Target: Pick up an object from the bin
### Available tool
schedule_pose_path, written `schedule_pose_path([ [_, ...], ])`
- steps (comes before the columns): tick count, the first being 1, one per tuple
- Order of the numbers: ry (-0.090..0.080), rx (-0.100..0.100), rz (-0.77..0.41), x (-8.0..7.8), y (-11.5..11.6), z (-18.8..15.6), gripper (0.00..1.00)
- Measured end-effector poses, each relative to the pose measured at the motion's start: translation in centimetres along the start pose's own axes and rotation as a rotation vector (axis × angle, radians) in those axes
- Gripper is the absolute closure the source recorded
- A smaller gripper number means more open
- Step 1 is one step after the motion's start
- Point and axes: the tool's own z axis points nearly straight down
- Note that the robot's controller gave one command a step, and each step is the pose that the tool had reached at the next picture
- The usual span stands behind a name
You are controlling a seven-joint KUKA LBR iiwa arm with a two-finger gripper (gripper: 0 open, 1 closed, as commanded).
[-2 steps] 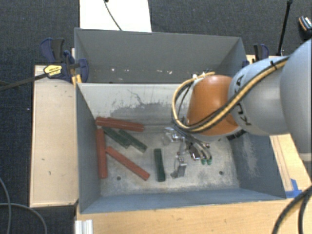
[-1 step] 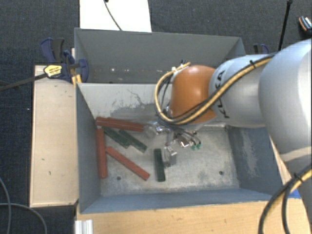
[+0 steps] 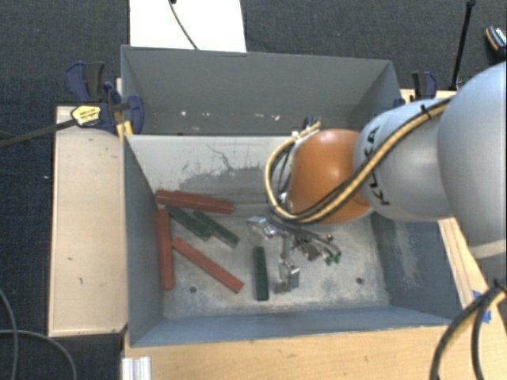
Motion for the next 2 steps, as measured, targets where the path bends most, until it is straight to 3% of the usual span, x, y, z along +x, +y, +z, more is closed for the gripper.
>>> schedule_pose_path([
  [1,-0.006,0.001,-0.405,-2.21,1.02,-0.07,0.00],
  [2,-0.005,0.001,-0.402,-2.17,0.99,-0.06,1.00],
])
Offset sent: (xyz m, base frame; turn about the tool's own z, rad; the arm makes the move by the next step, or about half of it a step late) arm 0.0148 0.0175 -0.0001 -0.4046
